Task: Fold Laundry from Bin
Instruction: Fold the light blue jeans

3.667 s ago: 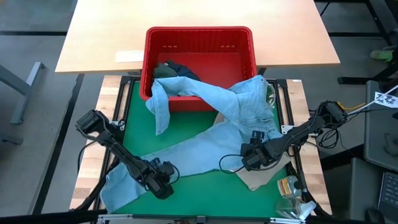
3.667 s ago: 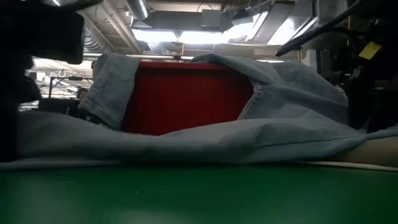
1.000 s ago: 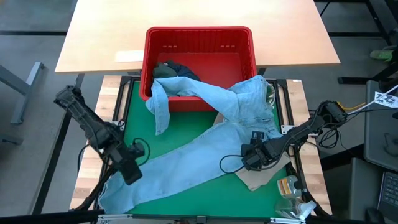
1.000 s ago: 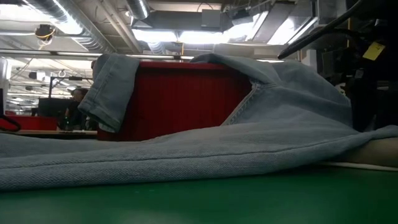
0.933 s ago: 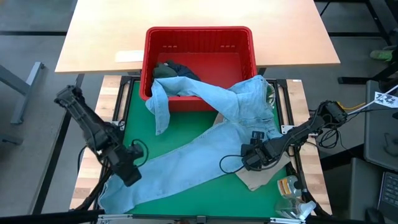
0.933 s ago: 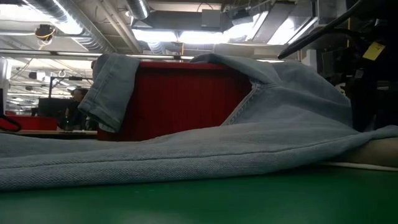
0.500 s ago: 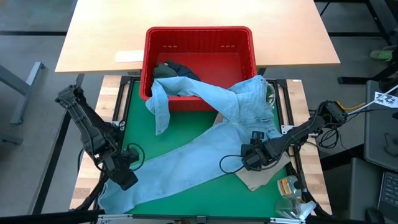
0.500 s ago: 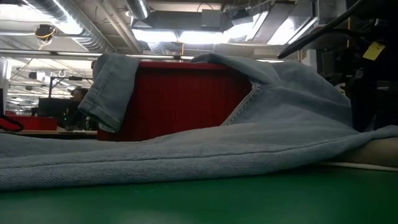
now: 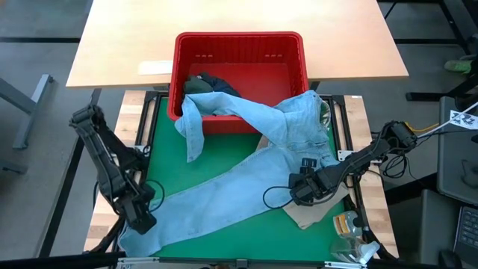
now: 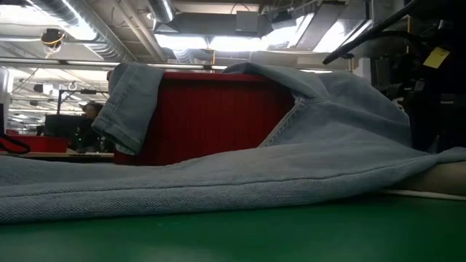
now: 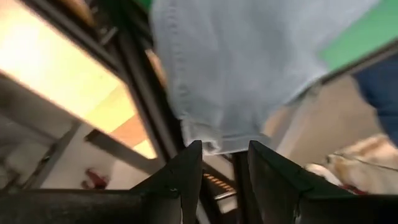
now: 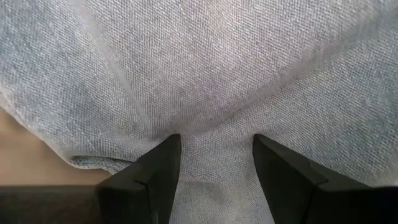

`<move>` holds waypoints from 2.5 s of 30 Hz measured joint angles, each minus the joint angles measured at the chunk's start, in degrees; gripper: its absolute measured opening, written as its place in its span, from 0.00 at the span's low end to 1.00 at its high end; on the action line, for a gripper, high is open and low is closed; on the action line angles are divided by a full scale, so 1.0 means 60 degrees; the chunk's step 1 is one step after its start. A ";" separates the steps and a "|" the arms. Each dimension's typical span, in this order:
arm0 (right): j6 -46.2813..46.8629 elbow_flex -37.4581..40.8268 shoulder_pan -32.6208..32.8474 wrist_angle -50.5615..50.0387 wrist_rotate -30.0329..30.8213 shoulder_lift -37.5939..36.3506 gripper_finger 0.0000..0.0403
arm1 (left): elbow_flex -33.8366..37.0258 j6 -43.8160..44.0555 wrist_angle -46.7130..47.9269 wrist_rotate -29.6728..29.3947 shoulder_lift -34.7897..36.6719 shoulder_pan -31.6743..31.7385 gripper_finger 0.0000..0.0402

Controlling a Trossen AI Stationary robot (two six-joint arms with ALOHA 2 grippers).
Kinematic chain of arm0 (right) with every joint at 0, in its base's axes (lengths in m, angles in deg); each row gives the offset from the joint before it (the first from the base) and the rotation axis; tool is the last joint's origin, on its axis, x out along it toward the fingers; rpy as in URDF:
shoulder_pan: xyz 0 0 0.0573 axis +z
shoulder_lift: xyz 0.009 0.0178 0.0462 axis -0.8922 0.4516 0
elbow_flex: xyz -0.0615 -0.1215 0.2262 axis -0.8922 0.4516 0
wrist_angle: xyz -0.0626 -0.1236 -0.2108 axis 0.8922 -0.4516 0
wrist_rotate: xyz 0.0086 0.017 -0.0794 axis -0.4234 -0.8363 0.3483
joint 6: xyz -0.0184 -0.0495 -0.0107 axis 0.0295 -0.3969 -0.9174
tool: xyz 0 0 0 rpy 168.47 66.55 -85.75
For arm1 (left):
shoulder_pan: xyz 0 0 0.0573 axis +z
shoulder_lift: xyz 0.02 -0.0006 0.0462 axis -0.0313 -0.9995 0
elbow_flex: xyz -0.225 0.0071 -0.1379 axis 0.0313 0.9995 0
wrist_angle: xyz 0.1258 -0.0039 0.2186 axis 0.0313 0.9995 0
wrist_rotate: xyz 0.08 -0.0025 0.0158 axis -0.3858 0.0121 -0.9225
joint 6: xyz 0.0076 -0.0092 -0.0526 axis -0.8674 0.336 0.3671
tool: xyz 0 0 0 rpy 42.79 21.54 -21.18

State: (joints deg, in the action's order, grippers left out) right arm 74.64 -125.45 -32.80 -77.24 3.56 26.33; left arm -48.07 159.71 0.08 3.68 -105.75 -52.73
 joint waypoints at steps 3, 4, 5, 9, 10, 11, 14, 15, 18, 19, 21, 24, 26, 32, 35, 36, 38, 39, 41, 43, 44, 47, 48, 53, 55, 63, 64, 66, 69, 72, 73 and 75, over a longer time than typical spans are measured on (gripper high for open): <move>0.0000 0.0000 0.0000 0.0003 0.0000 0.0000 0.50 | 0.0000 0.0068 0.0343 0.0078 -0.0283 -0.0147 0.31; 0.0000 0.0000 0.0000 0.0006 0.0004 0.0000 0.50 | 0.0000 0.0142 0.0435 0.0082 -0.0366 -0.0188 0.31; 0.0000 0.0000 0.0000 0.0006 0.0002 0.0000 0.50 | 0.0000 0.0174 0.0439 0.0082 -0.0448 -0.0209 0.31; 0.0000 0.0000 0.0000 0.0010 0.0004 0.0000 0.50 | 0.0000 0.0181 0.0296 0.0086 -0.0642 -0.0333 0.31; 0.0000 0.0000 0.0000 0.0010 0.0004 0.0000 0.50 | 0.0000 0.0181 0.0308 0.0086 -0.0684 -0.0362 0.31; 0.0000 0.0000 0.0000 0.0010 0.0007 0.0000 0.50 | 0.0000 0.0181 0.0333 0.0086 -0.0719 -0.0402 0.31; 0.0000 0.0000 0.0000 0.0014 0.0007 0.0000 0.50 | 0.0000 0.0280 0.0416 0.0086 -0.0775 -0.0499 0.31; 0.0000 0.0000 0.0000 0.0014 0.0007 0.0000 0.50 | 0.0000 0.0402 0.0409 0.0093 -0.0808 -0.0521 0.31; 0.0000 0.0000 0.0000 0.0017 0.0011 0.0000 0.50 | 0.0004 0.0755 0.0408 0.0092 -0.0841 -0.0642 0.31; 0.0000 0.0000 0.0000 0.0017 0.0011 0.0000 0.50 | 0.0004 0.0868 0.0402 0.0090 -0.0851 -0.0673 0.31; 0.0000 0.0000 0.0000 0.0017 0.0015 0.0000 0.50 | 0.0004 0.1064 0.0368 0.0082 -0.0863 -0.0778 0.31; 0.0000 0.0000 0.0000 0.0017 0.0015 0.0000 0.50 | 0.0004 0.1373 0.0365 0.0086 -0.0863 -0.0879 0.31; 0.0000 0.0000 0.0000 0.0017 0.0017 0.0000 0.50 | 0.0004 0.1490 0.0363 0.0064 -0.0863 -0.0949 0.31; 0.0004 0.0000 0.0000 0.0017 0.0022 0.0000 0.50 | 0.0004 0.1504 0.0288 0.0052 -0.0863 -0.0968 0.31; 0.0000 0.0000 0.0000 0.0017 0.0025 0.0000 0.50 | 0.0004 0.1507 0.0285 0.0049 -0.0863 -0.0968 0.31; 0.0000 0.0000 0.0000 0.0017 0.0025 0.0000 0.50 | 0.0004 0.1507 0.0285 0.0036 -0.0863 -0.0968 0.31; 0.0002 0.0000 0.0000 0.0017 0.0029 0.0000 0.50 | 0.0004 0.1507 0.0285 -0.0037 -0.0869 -0.0968 0.31; 0.0000 0.0000 0.0000 0.0017 0.0033 0.0000 0.50 | 0.0004 0.1509 0.0285 -0.0087 -0.0870 -0.0968 0.31; 0.0000 0.0000 0.0000 0.0017 0.0033 0.0000 0.50 | 0.0004 0.1511 0.0285 -0.0231 -0.0870 -0.0968 0.31; 0.0002 0.0000 0.0000 0.0017 0.0033 0.0000 0.50 | 0.0004 0.1511 0.0285 -0.0308 -0.0870 -0.0965 0.31; 0.0000 0.0000 0.0000 0.0017 0.0033 0.0000 0.50 | 0.0004 0.1511 0.0285 -0.0308 -0.0870 -0.0965 0.31; 0.0000 0.0000 0.0000 0.0017 0.0033 0.0000 0.50 | 0.0004 0.1658 0.0288 -0.0300 -0.0870 -0.0965 0.31; 0.0000 0.0000 0.0000 0.0017 0.0033 0.0000 0.50 | 0.0004 0.1724 0.0288 -0.0298 -0.0873 -0.0968 0.31; 0.0002 0.0000 0.0000 0.0017 0.0033 0.0004 0.50 | 0.0004 0.1758 0.0288 -0.0260 -0.0874 -0.1041 0.31; 0.0004 0.0000 0.0000 0.0017 0.0033 0.0004 0.50 | 0.0004 0.1758 0.0292 -0.0260 -0.0874 -0.1041 0.31; 0.0003 0.0000 0.0000 0.0017 0.0033 0.0004 0.50 | 0.0004 0.1923 0.0295 -0.0340 -0.1075 -0.1041 0.31; 0.0000 0.0000 0.0000 0.0017 0.0033 0.0004 0.50 | 0.0004 0.1919 0.0296 -0.0227 -0.1136 -0.1038 0.31; 0.0000 0.0000 0.0000 0.0017 0.0033 0.0004 0.50 | 0.0004 0.1901 0.0283 -0.0033 -0.1242 -0.1036 0.31; 0.0000 0.0000 0.0000 0.0017 0.0033 0.0004 0.50 | 0.0004 0.1897 0.0215 -0.0039 -0.1310 -0.1070 0.31; -0.0004 0.0000 0.0000 0.0017 0.0029 0.0004 0.50 | 0.0004 0.1897 0.0196 -0.0048 -0.1333 -0.1070 0.31; -0.0004 0.0000 0.0000 0.0017 0.0033 0.0004 0.50 | 0.0004 0.1897 0.0190 -0.0042 -0.1333 -0.1074 0.31; -0.0004 0.0000 0.0000 0.0017 0.0031 0.0004 0.50 | 0.0004 0.1897 0.0186 -0.0024 -0.1333 -0.1074 0.30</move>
State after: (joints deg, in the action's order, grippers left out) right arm 74.62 -125.45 -32.80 -77.14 3.74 26.35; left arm -48.05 171.09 1.20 3.54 -113.75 -59.18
